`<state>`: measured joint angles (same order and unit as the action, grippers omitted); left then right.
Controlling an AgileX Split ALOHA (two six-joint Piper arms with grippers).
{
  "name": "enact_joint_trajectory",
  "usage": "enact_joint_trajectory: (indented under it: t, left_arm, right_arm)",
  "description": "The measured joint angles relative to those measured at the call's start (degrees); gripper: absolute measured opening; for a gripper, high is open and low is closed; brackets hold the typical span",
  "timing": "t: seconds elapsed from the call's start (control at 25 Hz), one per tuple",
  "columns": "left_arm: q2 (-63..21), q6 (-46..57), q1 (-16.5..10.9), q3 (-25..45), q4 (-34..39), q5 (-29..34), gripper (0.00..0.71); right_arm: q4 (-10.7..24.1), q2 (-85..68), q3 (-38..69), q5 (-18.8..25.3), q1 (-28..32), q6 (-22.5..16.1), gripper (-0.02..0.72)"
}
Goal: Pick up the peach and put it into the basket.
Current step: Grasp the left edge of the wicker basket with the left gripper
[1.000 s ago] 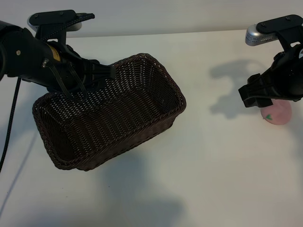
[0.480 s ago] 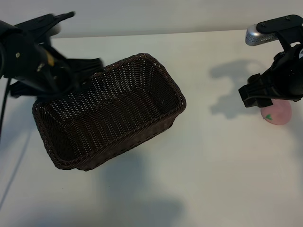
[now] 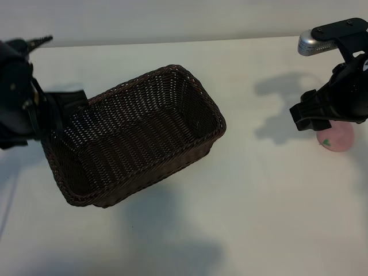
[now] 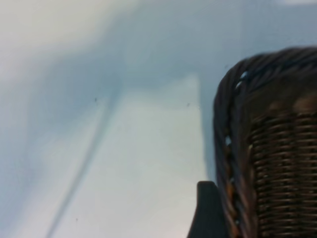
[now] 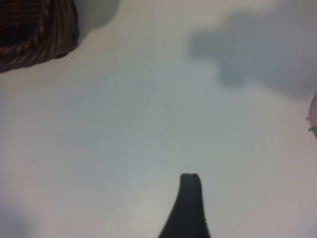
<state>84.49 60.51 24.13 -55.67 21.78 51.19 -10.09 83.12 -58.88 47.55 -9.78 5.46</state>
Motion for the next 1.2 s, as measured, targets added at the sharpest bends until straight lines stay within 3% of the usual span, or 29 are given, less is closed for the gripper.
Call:
enact_joint_trajectory:
  t: [0.88, 1.2]
  left_arm:
    - [3.3, 2.9, -0.1, 4.5, -1.3, -5.2, 0.531]
    - [3.3, 2.0, -4.4, 10.5, -2.9, -12.3, 0.531]
  right_arm:
    - [0.0, 0.0, 0.0, 0.3, 0.0, 0.0, 0.595]
    - [0.0, 0.0, 0.0, 0.3, 0.0, 0.0, 0.595]
